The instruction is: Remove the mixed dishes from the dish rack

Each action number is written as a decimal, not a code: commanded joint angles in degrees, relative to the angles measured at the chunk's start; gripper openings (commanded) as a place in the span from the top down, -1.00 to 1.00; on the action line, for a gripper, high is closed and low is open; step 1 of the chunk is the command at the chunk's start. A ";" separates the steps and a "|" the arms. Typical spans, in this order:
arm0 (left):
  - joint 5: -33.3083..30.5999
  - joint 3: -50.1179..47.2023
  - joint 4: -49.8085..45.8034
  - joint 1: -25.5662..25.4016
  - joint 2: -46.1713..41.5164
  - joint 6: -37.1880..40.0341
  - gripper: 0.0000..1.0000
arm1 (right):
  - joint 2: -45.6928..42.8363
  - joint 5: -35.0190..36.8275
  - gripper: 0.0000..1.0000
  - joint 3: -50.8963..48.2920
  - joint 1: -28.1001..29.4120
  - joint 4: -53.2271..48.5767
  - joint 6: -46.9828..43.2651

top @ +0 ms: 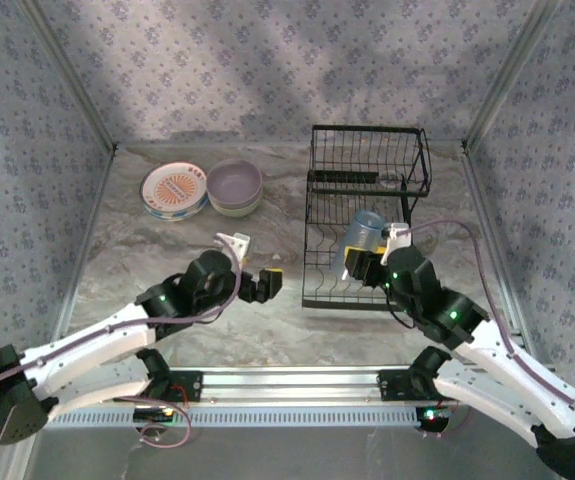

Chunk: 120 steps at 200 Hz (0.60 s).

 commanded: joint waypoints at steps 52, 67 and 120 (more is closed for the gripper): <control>8.10 -14.93 28.33 0.19 -9.60 16.00 -0.99 | 6.38 -19.86 0.25 11.02 -8.15 -9.21 11.45; 11.30 -14.96 30.95 -0.53 -8.66 19.11 -0.98 | 6.68 -23.25 0.25 12.02 -9.70 -9.37 13.63; 15.91 -12.29 39.87 -6.88 0.20 31.87 -0.89 | 4.93 -32.71 0.26 11.89 -14.45 -7.03 22.26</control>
